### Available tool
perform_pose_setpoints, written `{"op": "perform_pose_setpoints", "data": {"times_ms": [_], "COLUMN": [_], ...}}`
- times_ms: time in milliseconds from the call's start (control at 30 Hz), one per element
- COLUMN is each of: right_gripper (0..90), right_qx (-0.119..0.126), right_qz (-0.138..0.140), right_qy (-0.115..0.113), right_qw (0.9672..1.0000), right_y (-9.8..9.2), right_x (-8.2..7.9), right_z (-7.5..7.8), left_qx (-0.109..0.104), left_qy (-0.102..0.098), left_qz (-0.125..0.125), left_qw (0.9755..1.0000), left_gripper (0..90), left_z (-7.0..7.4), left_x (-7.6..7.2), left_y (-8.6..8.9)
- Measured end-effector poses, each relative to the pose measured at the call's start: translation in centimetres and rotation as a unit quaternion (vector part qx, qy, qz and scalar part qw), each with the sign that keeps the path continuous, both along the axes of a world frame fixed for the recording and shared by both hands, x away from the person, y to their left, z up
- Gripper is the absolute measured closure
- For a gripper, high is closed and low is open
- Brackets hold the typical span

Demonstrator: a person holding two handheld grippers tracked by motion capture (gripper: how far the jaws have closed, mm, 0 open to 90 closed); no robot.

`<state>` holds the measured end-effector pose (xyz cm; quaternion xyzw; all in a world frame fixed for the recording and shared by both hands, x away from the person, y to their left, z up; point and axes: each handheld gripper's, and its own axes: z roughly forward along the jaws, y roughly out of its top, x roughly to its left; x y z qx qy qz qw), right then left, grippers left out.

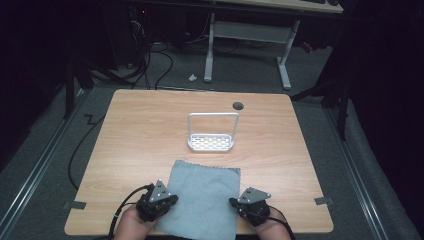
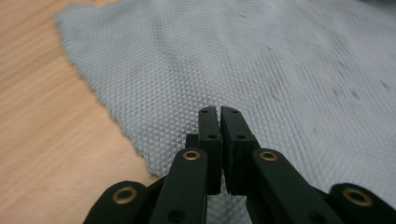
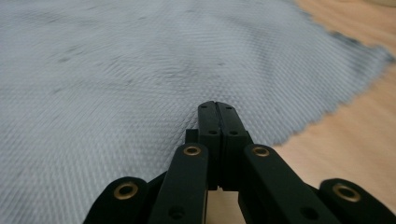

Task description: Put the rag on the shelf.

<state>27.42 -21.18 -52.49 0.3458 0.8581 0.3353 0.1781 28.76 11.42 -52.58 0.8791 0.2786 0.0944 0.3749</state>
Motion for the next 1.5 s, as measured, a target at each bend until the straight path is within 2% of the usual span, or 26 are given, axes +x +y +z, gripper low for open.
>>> {"op": "perform_pose_setpoints", "data": {"times_ms": [100,200,267,367,467,533,567,600,633,667,700,767,833,867,900,933,967,1067,1167,1233,1333,1367,1433,1500], "right_gripper": [90.0,90.0,90.0,90.0,90.0,88.9,87.1,84.9,83.8,83.1,82.0,80.5,79.2,78.5,77.4,75.7,74.1,69.5,69.2,68.7,65.9,63.6,59.8,58.0], "right_qx": [0.011,0.021,0.014,0.013,0.006,0.002,0.007,0.022,0.033,0.041,0.047,0.049,0.051,0.051,0.053,0.054,0.055,0.056,0.065,0.057,0.054,0.060,0.054,0.063], "right_qz": [-0.034,-0.044,-0.041,-0.026,-0.019,-0.015,-0.013,-0.018,-0.026,-0.032,-0.038,-0.047,-0.052,-0.054,-0.057,-0.060,-0.062,-0.069,-0.074,-0.084,-0.099,-0.104,-0.116,-0.121], "right_qy": [0.000,0.005,0.000,0.010,0.016,0.015,0.007,0.000,-0.006,-0.009,-0.011,-0.009,-0.004,-0.006,-0.008,-0.013,-0.018,-0.032,-0.032,-0.036,-0.030,-0.023,-0.010,0.009], "right_qw": [0.9994,0.9988,0.9991,0.9995,0.9997,0.9998,0.9999,0.9996,0.9991,0.9986,0.9981,0.9976,0.9973,0.9972,0.9969,0.9967,0.9964,0.9956,0.9946,0.9941,0.9932,0.9925,0.9917,0.9906], "right_y": [-1.1,-1.6,-1.5,-1.7,-1.6,-1.6,-1.7,-1.9,-2.1,-2.3,-2.6,-3.0,-3.3,-3.4,-3.5,-3.6,-3.7,-3.5,-3.3,-2.5,-1.9,-1.7,-1.5,-1.3], "right_x": [1.7,2.4,1.9,0.1,-1.4,-2.2,-2.3,-2.2,-2.1,-1.9,-1.6,-1.2,-1.1,-1.0,-1.0,-1.0,-1.0,-0.9,-0.4,0.9,3.0,3.8,5.3,6.3], "right_z": [-0.1,-0.2,-0.2,0.0,0.2,0.3,0.4,0.8,1.0,1.1,1.1,0.8,0.6,0.5,0.5,0.6,0.6,0.5,0.5,0.5,0.6,0.6,0.4,0.1], "left_qx": [0.000,0.007,0.005,0.001,-0.006,-0.014,-0.017,-0.017,-0.026,-0.032,-0.043,-0.055,-0.046,-0.043,-0.042,-0.047,-0.042,-0.043,-0.048,-0.061,-0.065,-0.067,-0.068,-0.066], "left_qy": [0.001,0.000,0.007,0.013,0.032,0.038,0.029,0.029,0.013,0.007,0.010,0.015,0.004,0.005,0.012,0.006,0.000,-0.001,0.000,0.008,0.011,0.013,0.016,0.014], "left_qz": [-0.027,-0.034,-0.036,-0.037,-0.040,-0.036,-0.026,-0.026,0.006,0.034,0.066,0.107,0.136,0.146,0.149,0.150,0.156,0.167,0.173,0.167,0.166,0.165,0.164,0.163], "left_qw": [0.9996,0.9994,0.9993,0.9992,0.9987,0.9985,0.9991,0.9991,0.9996,0.9989,0.9969,0.9927,0.9897,0.9884,0.9878,0.9875,0.9869,0.9850,0.9838,0.9840,0.9839,0.9840,0.9840,0.9844], "left_gripper": [87.0,86.9,86.9,86.9,86.7,82.6,78.6,73.7,68.5,64.4,62.3,59.2,58.7,58.5,59.1,59.7,60.5,66.5,75.5,82.0,86.3,87.2,87.8,87.8], "left_z": [0.0,0.1,0.2,0.2,0.2,0.3,0.4,0.4,0.6,0.6,0.6,0.4,0.1,-0.2,-0.4,-0.6,-0.6,-0.6,-0.7,-0.9,-0.9,-0.9,-0.9,-0.9], "left_x": [-1.7,-2.5,-2.7,-2.9,-3.1,-2.9,-2.5,-2.5,-1.6,-0.7,0.6,2.5,3.8,4.3,4.8,5.0,5.1,5.4,5.6,5.7,5.8,5.8,5.9,5.8], "left_y": [-0.7,-1.2,-1.1,-0.8,-0.2,0.0,0.2,0.2,0.8,1.1,1.5,1.8,1.5,1.3,1.0,0.8,0.5,0.0,0.1,0.3,0.3,0.4,0.5,0.4]}}
